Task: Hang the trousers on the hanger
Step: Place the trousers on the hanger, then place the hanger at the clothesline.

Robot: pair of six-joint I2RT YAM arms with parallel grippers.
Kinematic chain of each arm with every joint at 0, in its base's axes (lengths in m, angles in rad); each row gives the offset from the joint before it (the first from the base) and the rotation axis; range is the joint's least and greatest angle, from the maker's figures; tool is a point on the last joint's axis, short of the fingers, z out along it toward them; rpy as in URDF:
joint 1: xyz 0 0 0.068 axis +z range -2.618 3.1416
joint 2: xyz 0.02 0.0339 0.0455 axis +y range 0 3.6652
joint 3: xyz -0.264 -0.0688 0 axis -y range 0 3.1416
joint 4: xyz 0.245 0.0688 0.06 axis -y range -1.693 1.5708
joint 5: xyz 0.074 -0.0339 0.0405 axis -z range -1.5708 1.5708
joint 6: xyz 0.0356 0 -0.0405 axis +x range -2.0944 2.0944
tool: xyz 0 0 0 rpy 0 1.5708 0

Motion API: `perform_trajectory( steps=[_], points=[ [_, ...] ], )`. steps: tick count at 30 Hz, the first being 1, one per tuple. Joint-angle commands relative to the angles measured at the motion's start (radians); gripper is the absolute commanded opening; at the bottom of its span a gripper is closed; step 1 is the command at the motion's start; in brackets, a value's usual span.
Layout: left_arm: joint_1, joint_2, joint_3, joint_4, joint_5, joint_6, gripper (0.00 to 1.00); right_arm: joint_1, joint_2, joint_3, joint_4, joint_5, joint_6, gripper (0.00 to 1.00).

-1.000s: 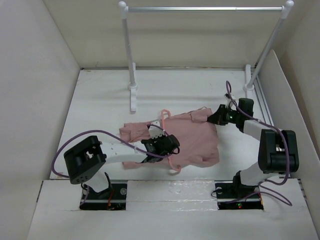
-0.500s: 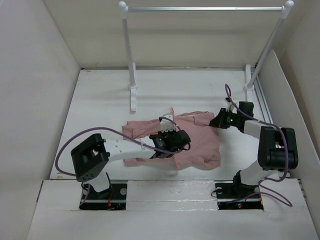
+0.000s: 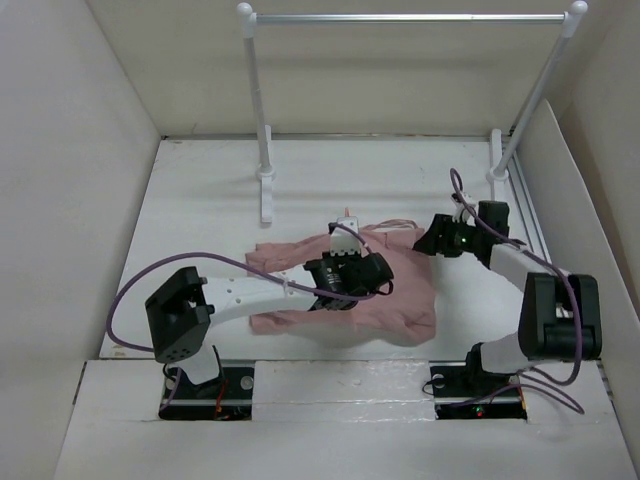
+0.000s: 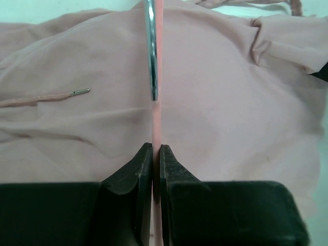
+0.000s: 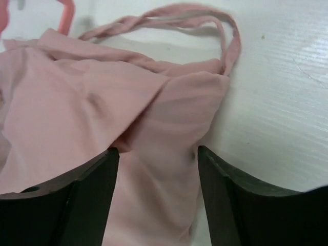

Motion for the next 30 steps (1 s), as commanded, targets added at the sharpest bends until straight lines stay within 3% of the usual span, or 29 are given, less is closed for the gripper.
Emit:
perform_trajectory(
  steps=[1,3,5,15,20,23,27,30],
  points=[
    [-0.023,-0.069,0.143,-0.093,-0.092,0.032,0.00,0.017,-0.193,0.066,-0.067,-0.006,-0.006,0.69],
    [-0.033,-0.073,0.202,-0.137,-0.122,0.066,0.00,0.031,-0.290,0.086,-0.129,-0.005,0.002,0.78],
    [-0.043,-0.083,0.312,-0.179,-0.135,0.092,0.00,0.064,-0.435,0.135,-0.197,0.003,0.023,0.80],
    [-0.043,-0.103,0.576,-0.174,-0.136,0.260,0.00,0.259,-0.831,0.276,-0.329,0.066,0.186,0.73],
    [-0.043,-0.076,0.713,-0.161,-0.120,0.325,0.00,0.319,-0.895,0.306,-0.285,0.060,0.337,0.73],
    [-0.043,-0.073,0.717,-0.115,-0.121,0.345,0.00,0.359,-0.901,0.283,-0.259,0.031,0.429,0.72],
    [-0.055,-0.099,0.612,0.015,-0.109,0.336,0.00,0.428,-0.902,0.189,-0.086,0.020,0.589,0.72],
    [-0.066,-0.122,0.498,0.095,-0.119,0.314,0.00,0.486,-0.879,0.155,-0.012,0.049,0.617,0.77]
  ],
)
